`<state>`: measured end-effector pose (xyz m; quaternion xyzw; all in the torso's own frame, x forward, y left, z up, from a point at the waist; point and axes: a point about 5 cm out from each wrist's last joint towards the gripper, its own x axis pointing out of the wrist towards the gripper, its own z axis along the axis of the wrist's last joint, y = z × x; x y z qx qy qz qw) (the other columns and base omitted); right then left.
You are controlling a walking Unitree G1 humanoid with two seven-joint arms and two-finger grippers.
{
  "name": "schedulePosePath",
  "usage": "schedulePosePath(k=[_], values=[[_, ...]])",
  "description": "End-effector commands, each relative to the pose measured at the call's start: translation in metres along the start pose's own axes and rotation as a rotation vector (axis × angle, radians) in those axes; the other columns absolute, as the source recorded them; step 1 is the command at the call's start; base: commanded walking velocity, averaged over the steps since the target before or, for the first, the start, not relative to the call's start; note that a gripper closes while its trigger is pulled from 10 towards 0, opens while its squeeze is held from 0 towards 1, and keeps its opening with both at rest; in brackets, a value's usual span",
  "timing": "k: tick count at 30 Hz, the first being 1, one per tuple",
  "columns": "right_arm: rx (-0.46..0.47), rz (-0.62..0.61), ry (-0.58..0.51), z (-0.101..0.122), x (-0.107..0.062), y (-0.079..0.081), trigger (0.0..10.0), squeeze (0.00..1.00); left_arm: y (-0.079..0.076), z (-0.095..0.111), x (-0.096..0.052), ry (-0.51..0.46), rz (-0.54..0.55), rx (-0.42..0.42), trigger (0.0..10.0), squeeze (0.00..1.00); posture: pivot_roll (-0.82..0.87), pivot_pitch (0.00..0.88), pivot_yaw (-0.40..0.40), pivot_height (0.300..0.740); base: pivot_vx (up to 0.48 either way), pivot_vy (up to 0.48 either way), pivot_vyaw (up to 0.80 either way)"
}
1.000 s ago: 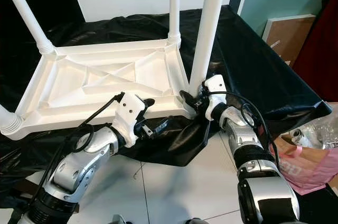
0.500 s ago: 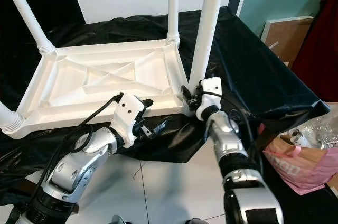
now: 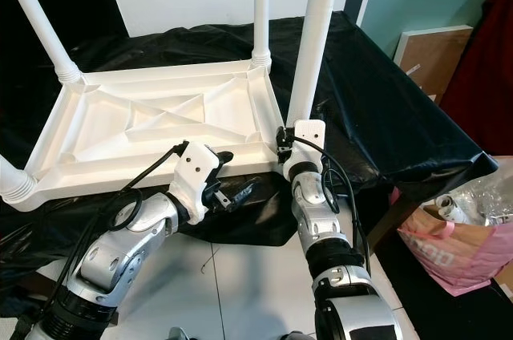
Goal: Building children table
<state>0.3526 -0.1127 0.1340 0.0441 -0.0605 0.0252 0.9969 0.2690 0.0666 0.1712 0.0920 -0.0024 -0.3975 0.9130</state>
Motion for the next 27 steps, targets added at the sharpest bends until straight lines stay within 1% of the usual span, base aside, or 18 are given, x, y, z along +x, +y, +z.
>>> schedulePosePath(k=[1, 4, 13, 14, 16, 17, 24, 27], values=[[0.069, -0.031, 0.088, -0.018, -0.008, -0.001, 10.0, 0.0, -0.003, -0.001, 0.0, 0.007, -0.045, 0.004, 10.0, 0.0, 0.0, 0.063, -0.002, 0.74, 0.0, 0.0, 0.0], [0.063, -0.052, 0.084, -0.018, -0.01, 0.001, 10.0, 0.0, -0.001, -0.001, 0.0, 0.004, -0.032, 0.004, 10.0, 0.0, 0.0, 0.062, -0.005, 0.74, 0.0, 0.0, 0.0], [0.053, -0.042, 0.073, -0.015, -0.011, 0.003, 10.0, 0.0, -0.002, 0.0, 0.001, -0.006, -0.024, 0.011, 10.0, 0.0, 0.0, 0.058, -0.008, 0.74, 0.0, 0.0, 0.0], [0.051, -0.042, 0.068, -0.015, -0.011, 0.003, 10.0, 0.78, -0.001, 0.0, 0.001, -0.011, -0.014, 0.023, 10.0, 0.0, 0.0, 0.059, -0.009, 0.74, 0.0, 0.0, 0.0], [0.05, -0.042, 0.064, -0.014, -0.011, 0.002, 10.0, 0.78, -0.001, 0.001, 0.001, -0.014, -0.008, 0.031, 10.0, 0.0, 0.0, 0.059, -0.009, 0.74, 0.0, 0.0, 0.0], [0.053, -0.039, 0.054, -0.012, -0.011, 0.002, 10.0, 1.0, -0.001, 0.001, 0.001, -0.013, -0.001, 0.037, 10.0, 0.0, 0.0, 0.061, -0.009, 0.74, 0.0, 0.0, 0.0], [0.052, 0.0, 0.009, -0.006, -0.013, -0.002, 10.0, 1.0, -0.001, -0.001, 0.0, -0.01, 0.006, 0.037, 10.0, 0.0, 0.0, 0.067, -0.013, 0.74, 0.0, 0.0, 0.0], [0.051, 0.052, -0.003, -0.005, -0.016, -0.008, 10.0, 1.0, 0.0, -0.001, -0.001, -0.016, 0.036, 0.066, 10.0, 0.0, 0.0, 0.069, -0.014, 0.74, 0.0, 0.0, 0.0]])
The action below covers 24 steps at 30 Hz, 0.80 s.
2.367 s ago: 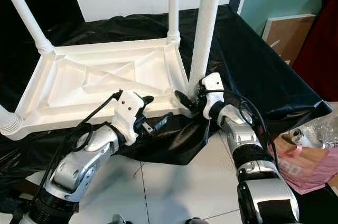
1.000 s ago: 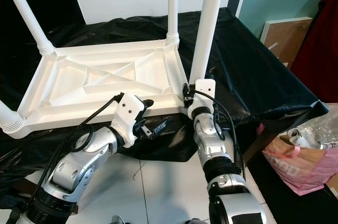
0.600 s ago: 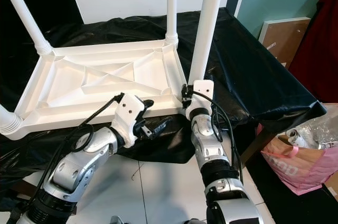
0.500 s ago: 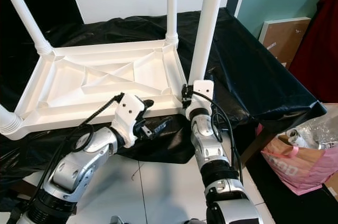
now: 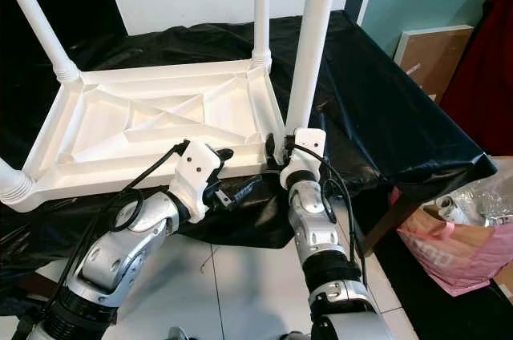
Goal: Building children table
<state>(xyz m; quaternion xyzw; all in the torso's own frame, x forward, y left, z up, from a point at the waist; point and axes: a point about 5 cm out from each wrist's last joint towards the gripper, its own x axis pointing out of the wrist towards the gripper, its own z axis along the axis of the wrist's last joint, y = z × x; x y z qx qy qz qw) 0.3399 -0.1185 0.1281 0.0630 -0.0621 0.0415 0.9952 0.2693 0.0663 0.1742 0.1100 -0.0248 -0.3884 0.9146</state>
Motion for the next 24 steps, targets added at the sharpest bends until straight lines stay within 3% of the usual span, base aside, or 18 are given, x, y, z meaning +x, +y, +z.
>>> schedulePosePath(k=[1, 4, 5, 12, 17, 24], values=[[0.011, 0.021, 0.0, -0.001, -0.002, -0.002, 10.0, 1.0, 0.0, -0.004, -0.001, 0.009, 0.013, 0.016, 10.0, 0.0, 0.0, 0.069, -0.014, 0.74, 0.0, 0.0, 0.0], [0.002, 0.103, -0.004, -0.001, -0.005, -0.004, 10.0, 1.0, 0.0, -0.004, -0.001, 0.009, 0.015, 0.019, 10.0, 0.0, 0.0, 0.069, -0.014, 0.74, 0.0, 0.0, 0.0], [-0.005, 0.184, -0.002, 0.0, -0.007, -0.006, 10.0, 0.0, -0.001, -0.004, 0.0, 0.007, 0.013, 0.023, 10.0, 0.0, -0.01, 0.071, -0.011, 0.74, 0.0, 0.0, 0.0], [-0.036, 0.296, 0.008, 0.001, -0.006, -0.012, 10.0, 0.0, -0.001, -0.004, 0.001, 0.001, 0.01, 0.034, 10.0, 0.0, -0.01, 0.071, -0.009, 0.74, 0.0, 0.0, 0.0], [-0.106, 0.479, 0.033, 0.007, 0.004, -0.02, 10.0, 0.0, -0.003, -0.004, 0.003, 0.001, -0.009, 0.026, 10.0, 0.0, -0.01, 0.066, -0.003, 0.74, 0.0, 0.0, 0.0], [-0.174, 0.6, 0.083, 0.01, 0.015, -0.019, 10.0, 0.0, -0.004, -0.003, 0.003, 0.006, -0.023, 0.018, 10.0, 0.0, 0.0, 0.061, -0.001, 0.74, 0.0, 0.0, 0.0]])
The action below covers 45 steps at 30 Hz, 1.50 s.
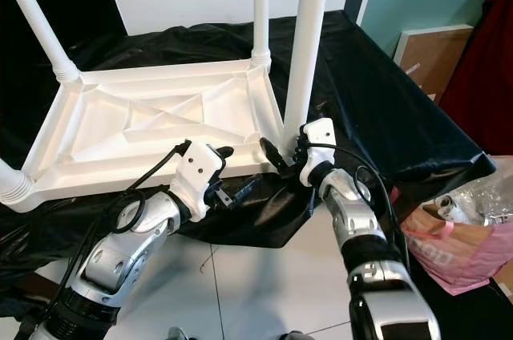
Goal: Building children table
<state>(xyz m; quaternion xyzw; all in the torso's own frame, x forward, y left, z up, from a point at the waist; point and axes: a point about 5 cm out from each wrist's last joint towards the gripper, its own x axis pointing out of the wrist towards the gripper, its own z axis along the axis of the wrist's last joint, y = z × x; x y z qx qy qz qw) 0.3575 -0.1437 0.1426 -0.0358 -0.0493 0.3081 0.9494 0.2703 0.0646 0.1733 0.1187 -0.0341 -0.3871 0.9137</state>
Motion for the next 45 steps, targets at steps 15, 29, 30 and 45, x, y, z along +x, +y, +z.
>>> schedulePosePath(k=[15, 29, 30, 45], values=[[0.014, 0.04, 0.098, -0.022, -0.006, -0.002, 0.0, 0.0, -0.002, -0.002, -0.002, 0.015, -0.007, -0.006, 10.0, 0.0, 0.01, 0.065, -0.01, 0.74, 0.0, 0.0, 0.0], [0.106, -0.171, 0.105, -0.035, -0.008, 0.002, 10.0, 0.0, -0.004, -0.003, 0.001, 0.011, -0.016, -0.003, 10.0, 0.0, 0.0, 0.066, -0.01, 0.74, 0.0, 0.0, 0.0], [0.125, -0.211, 0.105, -0.036, -0.007, 0.003, 10.0, 0.0, -0.005, -0.003, 0.001, 0.01, -0.016, -0.002, 10.0, 0.0, 0.0, 0.065, -0.012, 0.74, 0.0, 0.0, 0.0], [0.296, -0.618, 0.085, -0.047, 0.003, 0.047, 10.0, 0.0, -0.005, -0.002, 0.001, 0.001, -0.01, -0.007, 10.0, 0.0, 0.0, 0.061, -0.028, 0.74, 0.0, 0.0, 0.0]])
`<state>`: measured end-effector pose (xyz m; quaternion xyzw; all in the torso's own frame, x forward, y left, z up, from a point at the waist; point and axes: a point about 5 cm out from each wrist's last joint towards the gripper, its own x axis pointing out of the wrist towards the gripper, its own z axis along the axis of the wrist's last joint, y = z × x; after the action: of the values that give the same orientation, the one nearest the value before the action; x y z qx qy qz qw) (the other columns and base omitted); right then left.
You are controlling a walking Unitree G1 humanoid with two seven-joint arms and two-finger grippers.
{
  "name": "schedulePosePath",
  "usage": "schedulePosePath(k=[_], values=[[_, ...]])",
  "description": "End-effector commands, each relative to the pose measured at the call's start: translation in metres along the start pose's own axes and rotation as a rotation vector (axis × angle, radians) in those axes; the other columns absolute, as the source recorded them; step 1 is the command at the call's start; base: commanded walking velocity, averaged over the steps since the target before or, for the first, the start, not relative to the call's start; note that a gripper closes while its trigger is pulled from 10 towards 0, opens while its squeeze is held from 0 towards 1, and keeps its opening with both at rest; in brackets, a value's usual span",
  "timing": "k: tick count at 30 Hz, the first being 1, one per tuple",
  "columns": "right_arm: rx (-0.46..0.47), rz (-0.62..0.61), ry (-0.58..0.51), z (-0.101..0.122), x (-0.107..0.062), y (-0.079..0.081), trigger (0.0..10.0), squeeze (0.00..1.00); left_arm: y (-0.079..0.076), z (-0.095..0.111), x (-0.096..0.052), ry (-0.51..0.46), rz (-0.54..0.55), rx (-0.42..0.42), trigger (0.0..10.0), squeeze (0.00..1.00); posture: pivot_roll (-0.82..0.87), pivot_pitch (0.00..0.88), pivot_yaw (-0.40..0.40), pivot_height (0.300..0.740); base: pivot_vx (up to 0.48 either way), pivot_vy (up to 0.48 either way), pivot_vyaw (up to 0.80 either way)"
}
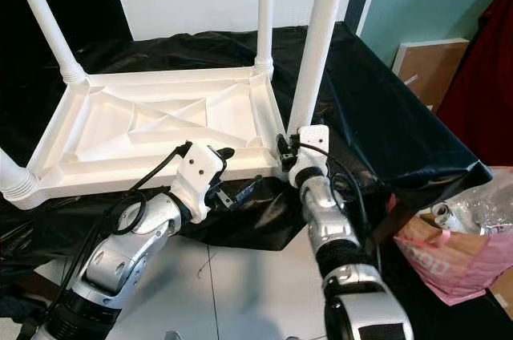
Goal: Building children table
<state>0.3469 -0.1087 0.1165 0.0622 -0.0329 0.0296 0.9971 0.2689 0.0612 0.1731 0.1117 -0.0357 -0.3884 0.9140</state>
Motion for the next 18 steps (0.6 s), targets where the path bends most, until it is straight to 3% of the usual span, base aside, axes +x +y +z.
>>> schedulePosePath(k=[1, 8, 15, 18], values=[[0.09, -0.037, 0.11, -0.024, -0.011, 0.003, 10.0, 0.0, -0.002, -0.002, 0.0, 0.009, -0.009, 0.004, 10.0, 0.0, 0.0, 0.061, -0.028, 0.74, 0.0, 0.0, 0.0], [0.078, 0.032, 0.114, -0.024, -0.012, 0.007, 10.0, 0.0, -0.003, -0.003, 0.0, 0.011, -0.016, 0.004, 10.0, 0.0, 0.0, 0.058, -0.028, 0.74, 0.0, 0.0, 0.0], [0.158, 0.23, 0.138, -0.023, -0.016, 0.042, 10.0, 0.0, -0.003, -0.004, -0.001, 0.013, -0.014, 0.002, 10.0, 0.0, 0.0, 0.057, -0.029, 0.74, 0.0, 0.0, 0.0], [0.155, 0.262, 0.129, -0.02, -0.016, 0.048, 10.0, 0.0, -0.003, -0.003, -0.001, 0.012, -0.014, 0.0, 10.0, 0.0, 0.0, 0.056, -0.029, 0.74, 0.0, 0.0, 0.0]])
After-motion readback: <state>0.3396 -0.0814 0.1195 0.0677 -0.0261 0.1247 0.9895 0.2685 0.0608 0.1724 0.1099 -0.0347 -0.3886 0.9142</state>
